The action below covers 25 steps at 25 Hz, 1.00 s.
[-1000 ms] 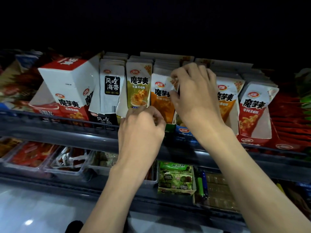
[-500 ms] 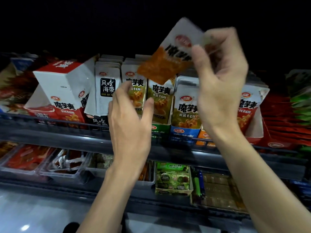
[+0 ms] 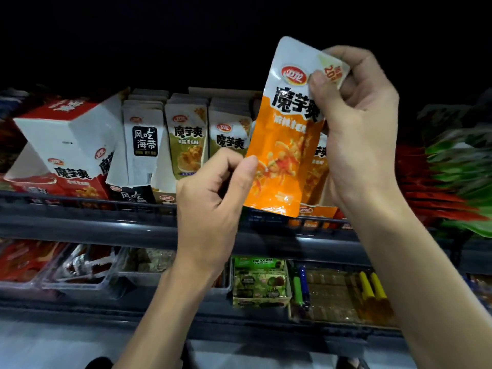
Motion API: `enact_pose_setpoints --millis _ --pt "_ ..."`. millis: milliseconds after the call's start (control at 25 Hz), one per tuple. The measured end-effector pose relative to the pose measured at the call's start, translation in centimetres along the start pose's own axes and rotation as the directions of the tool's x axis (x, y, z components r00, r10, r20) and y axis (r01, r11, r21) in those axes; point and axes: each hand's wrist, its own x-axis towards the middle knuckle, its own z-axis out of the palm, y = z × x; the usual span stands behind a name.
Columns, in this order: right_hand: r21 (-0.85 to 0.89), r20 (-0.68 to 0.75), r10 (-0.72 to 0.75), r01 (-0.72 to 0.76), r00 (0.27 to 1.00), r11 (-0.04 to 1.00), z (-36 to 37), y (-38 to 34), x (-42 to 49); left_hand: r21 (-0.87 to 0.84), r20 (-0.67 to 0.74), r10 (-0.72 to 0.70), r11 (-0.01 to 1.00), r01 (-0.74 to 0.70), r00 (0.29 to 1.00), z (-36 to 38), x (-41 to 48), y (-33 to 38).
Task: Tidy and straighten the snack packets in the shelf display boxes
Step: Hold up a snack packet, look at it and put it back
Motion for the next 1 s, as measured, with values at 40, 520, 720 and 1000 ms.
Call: enact_pose_setpoints --millis 40,520,720,1000 --pt "-0.016 -0.004 0.008 -0.008 1.0 1.0 -0.3 -0.2 -0.1 -0.01 0.028 0.003 1.0 -0.003 1.0 0.2 -0.1 0.0" --pt "-0.197 -0.06 0.252 -0.259 0.966 0.945 -4.7 -2.1 -0.3 0.128 0.136 0.052 0.989 -0.07 0.989 3.3 -0.7 -0.3" --pt "-0.183 -0.254 -0.059 0.012 0.965 0.983 -7.0 -1.2 0.6 0.407 0.23 0.025 0.906 -0.119 0.973 4.4 -1.1 -1.3" --pt "-0.264 -0.205 -0.132 0.075 0.97 0.962 -7.6 2.3 -0.9 0.614 0.291 -0.013 0.769 -0.177 0.957 5.6 -1.4 -1.9"
